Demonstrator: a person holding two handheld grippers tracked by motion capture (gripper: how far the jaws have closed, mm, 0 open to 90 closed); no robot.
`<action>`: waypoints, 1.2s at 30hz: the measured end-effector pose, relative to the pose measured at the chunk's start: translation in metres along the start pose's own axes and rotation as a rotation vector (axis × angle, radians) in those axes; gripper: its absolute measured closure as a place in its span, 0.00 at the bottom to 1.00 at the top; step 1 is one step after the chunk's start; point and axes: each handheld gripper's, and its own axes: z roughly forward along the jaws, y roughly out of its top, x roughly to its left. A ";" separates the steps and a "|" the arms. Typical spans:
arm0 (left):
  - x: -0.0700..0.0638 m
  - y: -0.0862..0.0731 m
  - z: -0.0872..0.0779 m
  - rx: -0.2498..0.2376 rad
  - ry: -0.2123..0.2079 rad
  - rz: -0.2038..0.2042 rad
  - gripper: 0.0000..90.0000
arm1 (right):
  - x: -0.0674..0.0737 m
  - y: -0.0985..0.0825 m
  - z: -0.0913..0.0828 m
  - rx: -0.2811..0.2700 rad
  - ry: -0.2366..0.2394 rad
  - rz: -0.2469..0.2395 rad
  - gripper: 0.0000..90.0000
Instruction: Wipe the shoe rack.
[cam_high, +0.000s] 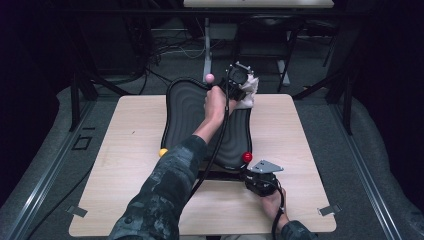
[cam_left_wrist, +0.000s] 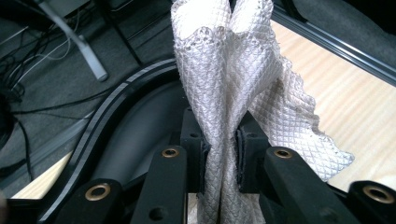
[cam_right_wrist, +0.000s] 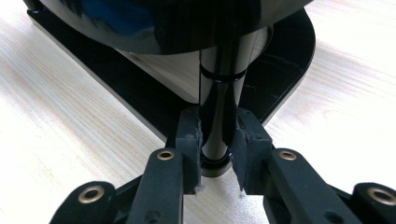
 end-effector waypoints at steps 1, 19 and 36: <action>0.002 0.001 -0.001 0.001 0.008 -0.004 0.86 | 0.000 0.000 0.000 0.000 0.001 0.000 0.82; 0.038 -0.014 -0.020 0.026 0.058 -0.078 0.86 | -0.001 0.001 0.000 0.012 0.000 -0.010 0.82; 0.029 -0.056 -0.074 -0.032 -0.058 0.019 0.86 | -0.001 0.001 0.000 0.018 0.001 -0.012 0.82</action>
